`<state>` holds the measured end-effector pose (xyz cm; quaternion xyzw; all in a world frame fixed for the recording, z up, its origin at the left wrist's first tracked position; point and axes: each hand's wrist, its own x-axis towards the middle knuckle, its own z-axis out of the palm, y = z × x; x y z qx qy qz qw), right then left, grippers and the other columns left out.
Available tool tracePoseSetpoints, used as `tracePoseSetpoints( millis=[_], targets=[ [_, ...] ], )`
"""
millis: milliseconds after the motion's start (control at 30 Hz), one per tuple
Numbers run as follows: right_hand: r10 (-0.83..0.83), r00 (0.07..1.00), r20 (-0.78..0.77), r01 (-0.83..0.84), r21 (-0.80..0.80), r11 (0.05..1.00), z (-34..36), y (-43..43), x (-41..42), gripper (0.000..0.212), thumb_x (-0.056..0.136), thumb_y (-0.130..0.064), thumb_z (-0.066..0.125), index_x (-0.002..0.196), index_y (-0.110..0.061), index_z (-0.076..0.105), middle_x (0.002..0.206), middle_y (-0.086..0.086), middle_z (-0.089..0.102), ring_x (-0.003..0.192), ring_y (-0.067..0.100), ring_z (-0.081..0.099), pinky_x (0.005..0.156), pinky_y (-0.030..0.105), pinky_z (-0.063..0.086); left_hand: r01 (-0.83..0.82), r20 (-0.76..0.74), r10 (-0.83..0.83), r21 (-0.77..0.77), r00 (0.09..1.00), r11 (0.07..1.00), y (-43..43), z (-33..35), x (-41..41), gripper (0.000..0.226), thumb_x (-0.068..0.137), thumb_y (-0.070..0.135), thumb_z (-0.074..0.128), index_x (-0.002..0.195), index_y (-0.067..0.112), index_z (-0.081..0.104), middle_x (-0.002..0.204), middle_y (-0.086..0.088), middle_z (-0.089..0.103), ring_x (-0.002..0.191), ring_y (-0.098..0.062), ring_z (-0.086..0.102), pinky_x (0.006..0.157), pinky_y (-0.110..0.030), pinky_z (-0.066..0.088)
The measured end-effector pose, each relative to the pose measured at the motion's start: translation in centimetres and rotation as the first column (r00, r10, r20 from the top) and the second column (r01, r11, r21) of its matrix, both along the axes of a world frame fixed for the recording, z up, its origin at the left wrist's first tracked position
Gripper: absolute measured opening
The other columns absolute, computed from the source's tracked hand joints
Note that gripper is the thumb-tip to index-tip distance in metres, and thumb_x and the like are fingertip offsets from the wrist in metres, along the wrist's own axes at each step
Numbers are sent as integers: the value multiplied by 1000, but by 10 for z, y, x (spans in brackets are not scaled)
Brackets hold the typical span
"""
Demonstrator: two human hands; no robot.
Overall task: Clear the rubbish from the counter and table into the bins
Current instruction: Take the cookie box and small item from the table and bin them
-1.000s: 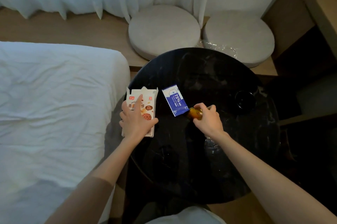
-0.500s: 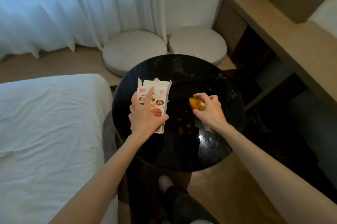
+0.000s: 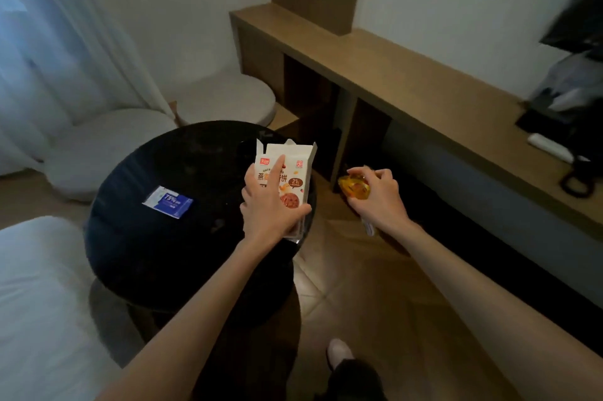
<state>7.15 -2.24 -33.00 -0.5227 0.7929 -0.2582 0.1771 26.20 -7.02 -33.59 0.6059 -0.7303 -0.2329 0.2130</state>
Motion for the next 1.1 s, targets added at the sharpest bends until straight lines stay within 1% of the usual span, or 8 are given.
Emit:
tracePoseSetpoints(
  millis=[167,367,600,700,900,1100],
  targets=[
    [-105,994,-10,105,15,994,1,27,-59,53,84,-24,66,132,-34,44,135,9,32,127,27,32,87,29,38,135,-16,-135,-10,991,991,1,-3,-74,96,70,52,71,144,40,12,150,-6,4,132,-33,24,108,-54,31],
    [-148,989,-6,148,36,988,-15,29,-141,54,84,-23,66,132,-35,44,136,9,32,127,28,33,85,28,38,178,-11,-178,48,984,983,-8,-21,-163,94,71,50,71,146,36,15,150,-9,7,132,-34,24,109,-52,30],
    [-98,995,0,98,82,992,-45,-12,-241,55,85,-22,66,133,-34,43,138,9,31,128,27,32,83,27,37,96,11,-98,145,995,985,-48,-55,-257,94,73,47,72,146,34,15,151,-11,6,132,-36,25,108,-52,28],
    [-60,998,5,59,105,993,-61,-39,-272,55,85,-22,66,133,-34,43,139,9,30,129,27,31,82,26,38,52,14,-55,153,998,987,-71,-69,-284,94,72,48,71,146,34,15,151,-11,7,131,-36,26,108,-52,30],
    [-11,1000,28,7,164,986,-103,-97,-301,56,85,-20,66,134,-32,42,139,9,30,129,26,30,82,26,38,-20,26,16,197,1000,980,-122,-103,-315,93,72,47,72,146,34,16,151,-12,7,132,-37,26,108,-53,29],
    [-19,999,47,8,220,976,-163,-174,-313,57,85,-19,66,134,-34,42,140,8,29,130,27,30,87,29,43,-55,-23,63,239,998,970,-192,-157,-335,92,70,43,75,144,33,20,151,-11,8,131,-37,25,106,-51,28]
  ],
)
